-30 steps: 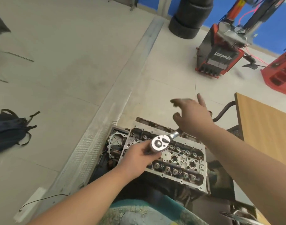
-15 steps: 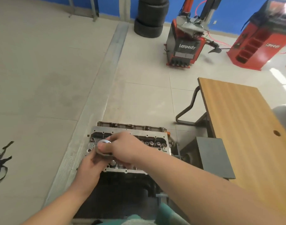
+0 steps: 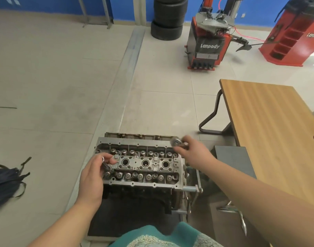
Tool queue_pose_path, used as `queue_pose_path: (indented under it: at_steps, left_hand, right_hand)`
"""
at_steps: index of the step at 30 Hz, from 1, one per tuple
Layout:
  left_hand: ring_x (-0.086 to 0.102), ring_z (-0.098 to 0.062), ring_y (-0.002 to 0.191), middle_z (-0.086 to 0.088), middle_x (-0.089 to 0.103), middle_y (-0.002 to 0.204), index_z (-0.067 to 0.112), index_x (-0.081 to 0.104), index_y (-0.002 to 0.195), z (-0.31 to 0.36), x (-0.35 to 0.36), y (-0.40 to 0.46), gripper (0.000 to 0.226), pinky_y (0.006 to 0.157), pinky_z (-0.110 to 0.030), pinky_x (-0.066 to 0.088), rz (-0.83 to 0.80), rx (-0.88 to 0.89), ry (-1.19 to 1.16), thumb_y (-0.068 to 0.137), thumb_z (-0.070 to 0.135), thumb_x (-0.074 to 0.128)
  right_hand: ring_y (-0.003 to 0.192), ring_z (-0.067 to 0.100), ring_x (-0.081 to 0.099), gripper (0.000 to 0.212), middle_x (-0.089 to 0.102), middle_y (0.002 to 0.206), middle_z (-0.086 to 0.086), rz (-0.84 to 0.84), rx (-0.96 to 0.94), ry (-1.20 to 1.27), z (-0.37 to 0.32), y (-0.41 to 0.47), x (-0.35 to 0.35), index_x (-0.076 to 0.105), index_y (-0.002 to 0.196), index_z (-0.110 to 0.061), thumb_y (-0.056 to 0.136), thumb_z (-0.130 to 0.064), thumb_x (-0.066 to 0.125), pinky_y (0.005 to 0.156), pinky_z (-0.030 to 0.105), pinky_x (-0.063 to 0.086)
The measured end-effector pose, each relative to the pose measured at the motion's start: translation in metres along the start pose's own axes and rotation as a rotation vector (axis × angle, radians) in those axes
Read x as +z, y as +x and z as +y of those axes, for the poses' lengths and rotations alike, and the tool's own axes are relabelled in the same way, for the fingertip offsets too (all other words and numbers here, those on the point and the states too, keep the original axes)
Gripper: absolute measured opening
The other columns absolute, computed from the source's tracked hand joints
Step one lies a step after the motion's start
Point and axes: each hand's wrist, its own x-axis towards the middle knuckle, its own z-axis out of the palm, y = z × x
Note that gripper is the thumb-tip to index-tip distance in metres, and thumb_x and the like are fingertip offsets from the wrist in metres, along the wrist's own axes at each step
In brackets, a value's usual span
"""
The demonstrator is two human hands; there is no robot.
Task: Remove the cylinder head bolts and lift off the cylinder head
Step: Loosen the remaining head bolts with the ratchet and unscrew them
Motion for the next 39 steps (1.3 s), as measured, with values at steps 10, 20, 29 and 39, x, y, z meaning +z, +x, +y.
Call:
queue_pose_path:
  at_steps: [10,20,29,39]
  left_hand:
    - [0.07,-0.022,0.101,-0.007,0.071,0.094,0.019,0.071,0.098,-0.001,0.013,-0.002,0.029,0.102,-0.046,0.051,0.124,0.004,0.008,0.106,0.026,0.044]
    - [0.066,0.003,0.085,-0.007,0.066,0.096,-0.011,0.057,0.116,0.002,0.029,-0.007,0.023,0.082,-0.013,0.055,0.184,0.046,0.215,0.105,-0.014,0.037]
    - [0.067,-0.004,0.088,-0.002,0.067,0.093,-0.008,0.059,0.114,-0.002,0.025,-0.004,0.023,0.091,-0.032,0.056,0.175,0.042,0.2,0.107,-0.01,0.036]
    - [0.061,-0.016,0.133,-0.011,0.072,0.126,0.029,0.062,0.14,-0.004,-0.026,0.003,0.046,0.11,-0.034,0.041,-0.282,-0.058,0.15,0.098,0.01,0.056]
  right_hand:
    - [0.099,0.034,0.066,0.057,0.067,0.121,0.011,0.243,0.287,-0.397,0.22,0.007,-0.037,0.055,0.149,-0.031,0.098,-0.007,0.046,0.072,0.035,0.052]
    - [0.118,0.031,0.058,0.038,0.066,0.128,0.001,0.249,0.227,-0.375,0.238,0.015,-0.034,0.057,0.134,-0.029,0.098,-0.031,0.067,0.079,0.041,0.047]
    - [0.126,0.033,0.05,0.07,0.057,0.137,0.006,0.362,0.254,-0.45,0.208,0.006,-0.025,0.05,0.142,-0.024,0.084,-0.058,0.07,0.101,0.049,0.046]
    - [0.087,0.006,0.057,0.029,0.064,0.089,-0.02,0.134,-0.395,-0.156,-0.05,-0.04,0.049,0.068,0.108,-0.036,0.1,-0.052,0.045,0.072,0.033,0.054]
